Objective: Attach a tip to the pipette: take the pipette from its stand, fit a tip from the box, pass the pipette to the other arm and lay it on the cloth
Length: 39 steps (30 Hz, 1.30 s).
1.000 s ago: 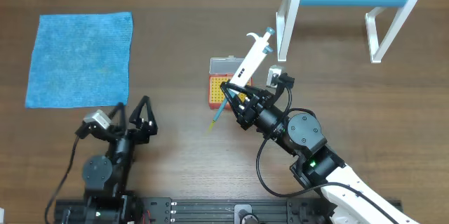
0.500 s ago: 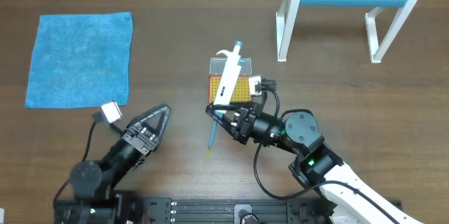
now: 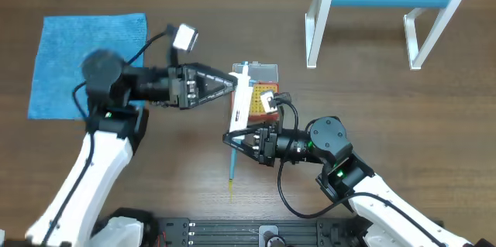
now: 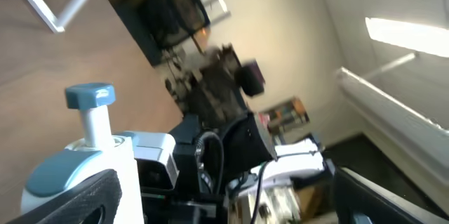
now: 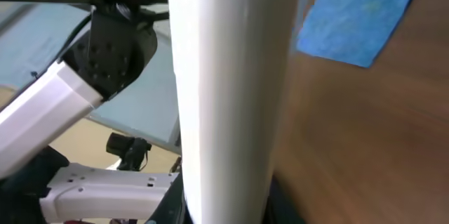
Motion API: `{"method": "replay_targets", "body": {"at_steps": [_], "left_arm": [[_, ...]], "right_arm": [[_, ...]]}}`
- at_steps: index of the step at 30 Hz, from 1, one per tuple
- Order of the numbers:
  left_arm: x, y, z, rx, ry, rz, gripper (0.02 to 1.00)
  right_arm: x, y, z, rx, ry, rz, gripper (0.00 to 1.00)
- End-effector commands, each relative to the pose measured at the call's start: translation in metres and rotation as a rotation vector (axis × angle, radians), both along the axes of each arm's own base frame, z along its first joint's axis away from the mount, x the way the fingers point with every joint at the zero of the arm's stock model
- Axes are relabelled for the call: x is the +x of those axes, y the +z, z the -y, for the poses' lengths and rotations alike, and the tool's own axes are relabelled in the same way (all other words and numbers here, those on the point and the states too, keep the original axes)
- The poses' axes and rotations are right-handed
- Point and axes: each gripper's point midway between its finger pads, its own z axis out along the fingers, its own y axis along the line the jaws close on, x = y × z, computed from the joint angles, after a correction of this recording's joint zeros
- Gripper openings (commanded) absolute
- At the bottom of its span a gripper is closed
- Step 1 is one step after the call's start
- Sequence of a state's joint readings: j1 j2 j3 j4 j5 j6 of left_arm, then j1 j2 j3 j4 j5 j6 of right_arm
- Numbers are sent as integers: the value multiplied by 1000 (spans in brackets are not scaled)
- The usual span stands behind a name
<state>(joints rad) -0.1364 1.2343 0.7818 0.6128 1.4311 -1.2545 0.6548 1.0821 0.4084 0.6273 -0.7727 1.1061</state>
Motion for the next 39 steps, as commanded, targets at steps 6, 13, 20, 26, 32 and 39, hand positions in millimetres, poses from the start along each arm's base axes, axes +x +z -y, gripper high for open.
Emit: {"method": "replay_targets", "body": {"at_steps": [6,13,20,26,32,39], "left_arm": [[0,-20,-9,27,-119,-58,974],[5,-19,18,11,-72,17,976],[0,-20,50,1,-50,186,976],[6,-47,41,62,-32,94,976],[11,-50,36,71,-11,79,972],[6,-50,40,70,-31,78,27]], "right_arm": [[12,36,25,88,11,217,73],[20,34,22,92,-31,175,73],[14,26,8,85,-16,127,73],[7,25,7,84,23,124,73],[11,25,9,83,12,126,75],[11,25,9,83,11,125,75]]}}
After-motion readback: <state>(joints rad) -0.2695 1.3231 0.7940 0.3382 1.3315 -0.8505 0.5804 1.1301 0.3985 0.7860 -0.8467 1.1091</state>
